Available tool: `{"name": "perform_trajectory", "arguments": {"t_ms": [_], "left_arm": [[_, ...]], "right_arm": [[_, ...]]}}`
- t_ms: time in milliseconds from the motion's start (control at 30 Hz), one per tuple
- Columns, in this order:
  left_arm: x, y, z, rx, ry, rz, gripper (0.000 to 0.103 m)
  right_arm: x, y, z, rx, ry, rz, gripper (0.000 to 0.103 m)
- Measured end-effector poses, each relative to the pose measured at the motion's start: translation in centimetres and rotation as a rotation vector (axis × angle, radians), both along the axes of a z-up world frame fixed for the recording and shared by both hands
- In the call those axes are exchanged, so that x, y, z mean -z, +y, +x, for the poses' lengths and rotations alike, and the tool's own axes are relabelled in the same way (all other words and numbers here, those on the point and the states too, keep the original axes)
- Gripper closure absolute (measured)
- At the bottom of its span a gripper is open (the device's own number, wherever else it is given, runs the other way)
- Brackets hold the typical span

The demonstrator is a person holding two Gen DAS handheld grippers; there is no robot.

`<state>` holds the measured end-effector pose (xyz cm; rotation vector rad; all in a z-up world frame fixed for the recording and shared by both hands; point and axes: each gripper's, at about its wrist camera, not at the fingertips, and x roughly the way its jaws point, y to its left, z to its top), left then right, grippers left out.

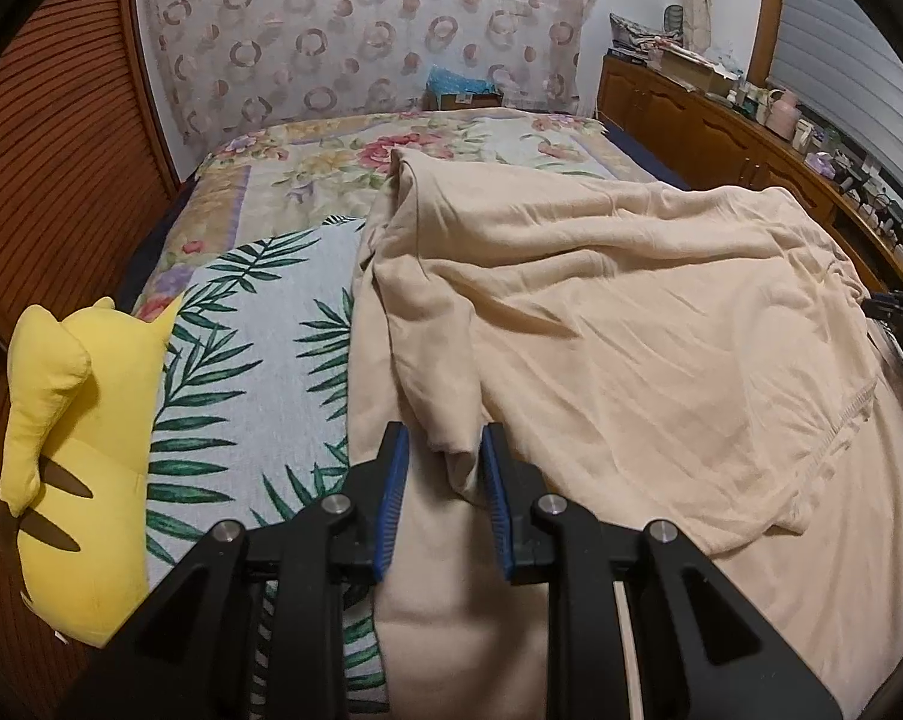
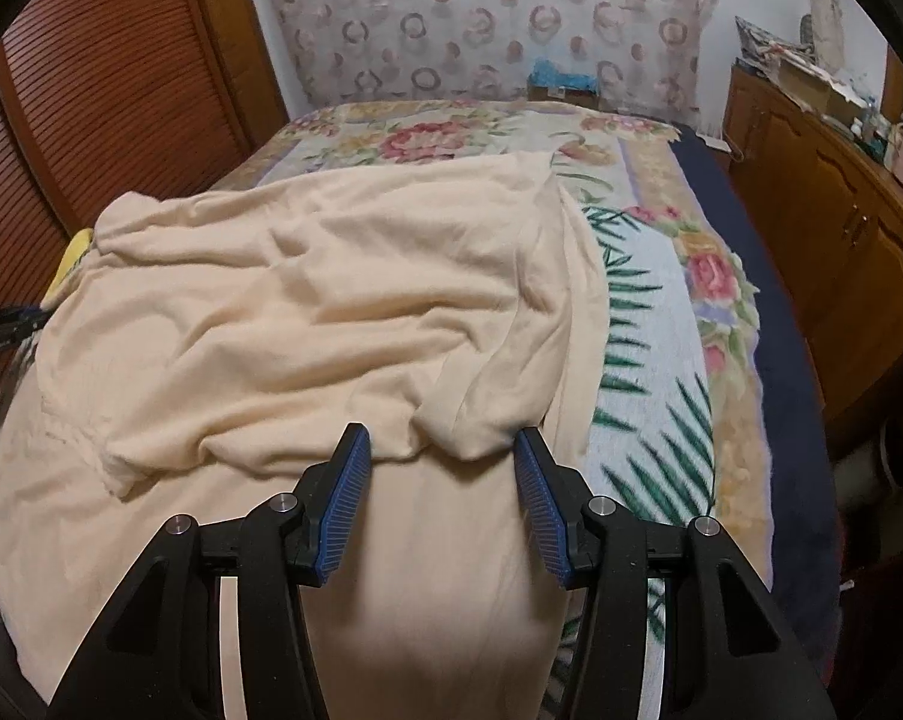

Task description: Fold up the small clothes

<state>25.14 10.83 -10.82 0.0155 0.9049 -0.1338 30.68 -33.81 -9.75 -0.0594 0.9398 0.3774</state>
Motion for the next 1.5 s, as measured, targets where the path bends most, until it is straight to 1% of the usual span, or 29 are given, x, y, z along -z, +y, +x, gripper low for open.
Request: {"name": "perform_trajectory", "arguments": {"t_ms": [67, 133, 200, 233, 267, 300, 367, 400, 433, 467, 500, 600, 767, 967, 1233, 1500], "left_arm": [[-0.1, -0.2, 0.3, 0.003, 0.0, 0.002, 0.081], [-0.3, -0.3, 0.6, 0.006, 0.002, 0.002, 0.081], [-0.3, -0.3, 0.9, 0.005, 0.002, 0.0, 0.081], [-0.4, -0.2, 1.0, 0.004, 0.001, -0.003, 0.081], [-0.4, -0.2, 1.1, 0.003, -0.001, -0.004, 0.081], [-0.4, -0.2, 1.1, 0.005, -0.004, -0.006, 0.081], [-0.5, -0.1, 1.1, 0.012, -0.01, -0.017, 0.081], [-0.6, -0.1, 1.0, 0.024, -0.018, -0.031, 0.087], [-0.7, -0.1, 0.9, 0.029, -0.022, -0.039, 0.092], [-0.9, 0.0, 0.8, 0.027, -0.029, -0.041, 0.094], [-1.2, 0.0, 0.7, 0.025, -0.04, -0.043, 0.099], [-2.5, 0.3, 0.2, 0.024, -0.086, -0.063, 0.103], [-4.5, 0.6, -1.0, 0.026, -0.143, -0.064, 0.103], [-6.4, 1.1, -3.2, 0.013, -0.201, -0.087, 0.103], [-7.4, 1.3, -6.7, 0.005, -0.234, -0.114, 0.103], [-8.4, 1.4, -10.8, 0.001, -0.266, -0.118, 0.103]], "right_arm": [[0.0, -0.1, 0.5, 0.006, -0.002, 0.012, 0.054], [0.0, 0.1, 0.9, 0.006, -0.004, 0.01, 0.058], [0.0, 0.4, 1.0, 0.0, -0.009, 0.002, 0.066], [0.0, 0.6, 1.1, -0.003, -0.013, -0.004, 0.068], [-0.1, 0.7, 1.1, -0.008, -0.017, -0.01, 0.074], [-0.2, 0.8, 1.1, -0.016, -0.023, -0.013, 0.084], [-0.4, 1.1, 1.0, -0.031, -0.037, -0.017, 0.093], [-0.7, 1.2, 0.9, -0.039, -0.045, -0.012, 0.096], [-1.0, 1.3, 0.8, -0.046, -0.053, -0.007, 0.097], [-1.4, 1.3, 0.7, -0.053, -0.066, 0.0, 0.098], [-1.8, 1.4, 0.5, -0.058, -0.079, 0.004, 0.099], [-3.1, 1.4, 0.1, -0.061, -0.118, 0.025, 0.1], [-5.8, 0.6, -0.9, -0.049, -0.184, 0.072, 0.1], [-8.6, 0.3, -2.8, -0.04, -0.238, 0.085, 0.1], [-10.8, 0.2, -6.4, -0.044, -0.275, 0.078, 0.101], [-12.6, -0.5, -10.8, -0.037, -0.311, 0.073, 0.101]]}}
